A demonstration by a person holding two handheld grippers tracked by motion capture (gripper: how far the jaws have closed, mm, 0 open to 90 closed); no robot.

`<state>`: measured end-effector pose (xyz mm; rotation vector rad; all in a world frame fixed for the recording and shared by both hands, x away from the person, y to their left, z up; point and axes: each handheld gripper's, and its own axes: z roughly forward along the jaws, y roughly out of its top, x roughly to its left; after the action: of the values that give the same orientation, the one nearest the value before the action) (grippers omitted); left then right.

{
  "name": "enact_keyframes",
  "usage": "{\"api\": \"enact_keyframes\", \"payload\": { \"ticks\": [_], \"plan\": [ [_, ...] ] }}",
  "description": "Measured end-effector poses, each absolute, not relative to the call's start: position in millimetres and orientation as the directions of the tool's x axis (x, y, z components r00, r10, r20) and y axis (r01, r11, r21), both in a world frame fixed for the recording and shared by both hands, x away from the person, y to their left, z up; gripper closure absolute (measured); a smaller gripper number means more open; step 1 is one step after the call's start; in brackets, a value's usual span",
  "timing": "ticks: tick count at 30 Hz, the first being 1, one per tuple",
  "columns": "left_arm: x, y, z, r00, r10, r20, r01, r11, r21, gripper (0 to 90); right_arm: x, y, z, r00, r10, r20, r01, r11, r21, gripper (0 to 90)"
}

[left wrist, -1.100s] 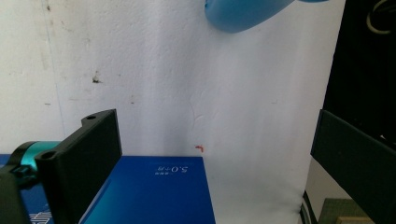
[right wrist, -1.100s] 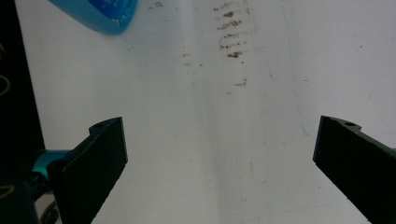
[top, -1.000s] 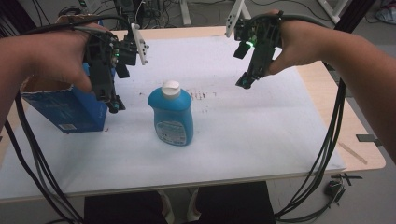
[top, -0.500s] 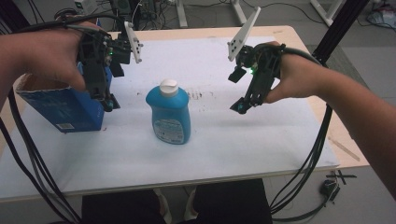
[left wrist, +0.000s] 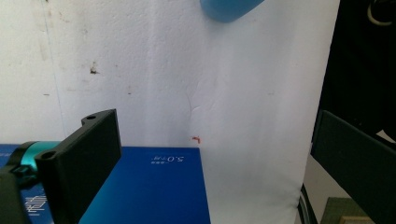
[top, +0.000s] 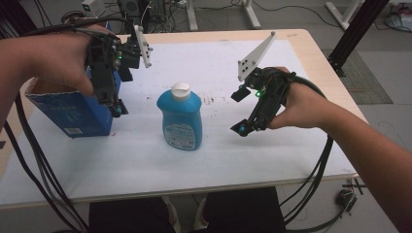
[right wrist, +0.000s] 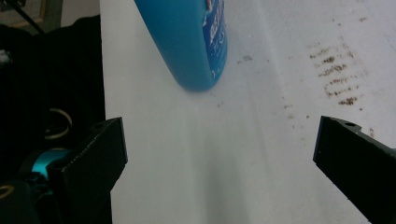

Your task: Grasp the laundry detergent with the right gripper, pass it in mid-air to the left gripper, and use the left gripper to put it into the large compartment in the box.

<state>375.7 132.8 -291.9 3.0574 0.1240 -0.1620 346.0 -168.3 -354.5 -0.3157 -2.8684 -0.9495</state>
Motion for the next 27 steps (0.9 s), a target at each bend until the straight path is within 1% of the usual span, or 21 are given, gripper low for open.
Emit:
{"api": "enact_keyframes", "payload": {
  "ticks": [7, 19, 27],
  "plan": [
    [376.7, 133.6, -292.5, 0.992, 0.071, -0.108, 0.080, -0.994, 0.077, 1.8, 338.4, -156.8, -361.7, -0.970, 0.180, 0.161, 0.242, 0.730, 0.640, 2.1],
    [377.4, 135.4, -292.4, 0.992, 0.069, -0.110, 0.079, -0.994, 0.081, 1.7, 326.6, -136.3, -377.7, -0.969, 0.175, 0.175, 0.247, 0.654, 0.715, 1.9],
    [377.0, 134.5, -292.2, 0.992, 0.066, -0.109, 0.076, -0.994, 0.084, 1.7, 324.4, -127.0, -388.7, -0.962, 0.201, 0.185, 0.271, 0.609, 0.745, 1.9]
  ]
}}
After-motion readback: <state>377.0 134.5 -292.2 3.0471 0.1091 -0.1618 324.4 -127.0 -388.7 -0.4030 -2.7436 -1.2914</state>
